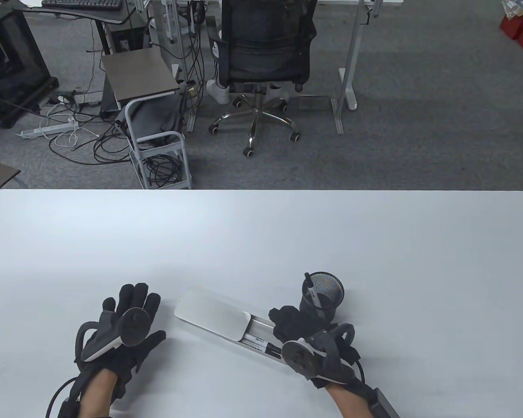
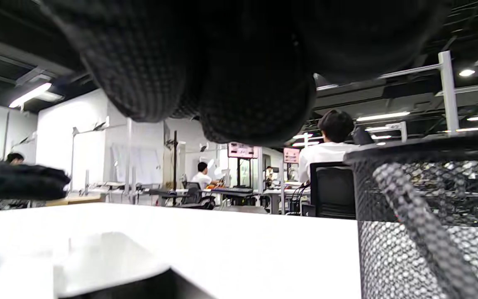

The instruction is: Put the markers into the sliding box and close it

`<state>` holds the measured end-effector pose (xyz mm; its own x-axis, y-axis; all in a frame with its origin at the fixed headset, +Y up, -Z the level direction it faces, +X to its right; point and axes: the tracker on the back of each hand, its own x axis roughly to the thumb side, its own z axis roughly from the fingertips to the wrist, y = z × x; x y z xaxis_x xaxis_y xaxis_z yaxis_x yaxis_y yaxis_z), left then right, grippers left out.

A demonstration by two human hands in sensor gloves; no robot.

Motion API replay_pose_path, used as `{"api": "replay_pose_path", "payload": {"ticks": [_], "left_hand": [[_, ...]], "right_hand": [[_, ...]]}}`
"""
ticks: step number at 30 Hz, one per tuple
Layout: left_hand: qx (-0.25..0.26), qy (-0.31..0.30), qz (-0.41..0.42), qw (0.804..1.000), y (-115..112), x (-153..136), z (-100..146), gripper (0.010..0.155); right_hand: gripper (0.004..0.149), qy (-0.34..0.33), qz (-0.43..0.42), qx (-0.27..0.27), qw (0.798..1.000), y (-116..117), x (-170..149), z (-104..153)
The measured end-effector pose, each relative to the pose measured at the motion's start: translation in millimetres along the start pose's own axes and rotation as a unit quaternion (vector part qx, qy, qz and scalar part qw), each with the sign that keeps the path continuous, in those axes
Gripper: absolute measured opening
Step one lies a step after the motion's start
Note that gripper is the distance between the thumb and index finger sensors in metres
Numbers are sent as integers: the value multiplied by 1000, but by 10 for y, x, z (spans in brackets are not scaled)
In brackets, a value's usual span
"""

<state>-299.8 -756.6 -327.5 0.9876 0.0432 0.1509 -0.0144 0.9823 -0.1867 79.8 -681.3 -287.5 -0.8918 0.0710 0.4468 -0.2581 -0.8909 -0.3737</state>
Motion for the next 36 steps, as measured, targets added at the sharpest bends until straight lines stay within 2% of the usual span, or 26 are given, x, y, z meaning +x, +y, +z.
{"api": "replay_pose_path", "payload": {"ticks": [7,12,15,25,36], "left_hand": [[-2,1,-1,1000,-1,3,1,86],[-4,0,-2,1000,-3,10,-2,86],[-4,0,-2,1000,0,10,-3,85],[-4,-1,-2,1000,0,16,-10,86],[-4,-1,-2,1000,4,20,-12,86]], "right_hand": [[42,99,-29,-33,994,-145,-243,-100],[45,190,-35,-10,981,-182,-442,-214],[46,222,-28,6,975,-157,-530,-288],[52,271,-25,84,959,57,-623,-491],[52,279,8,99,955,213,-595,-556]]}}
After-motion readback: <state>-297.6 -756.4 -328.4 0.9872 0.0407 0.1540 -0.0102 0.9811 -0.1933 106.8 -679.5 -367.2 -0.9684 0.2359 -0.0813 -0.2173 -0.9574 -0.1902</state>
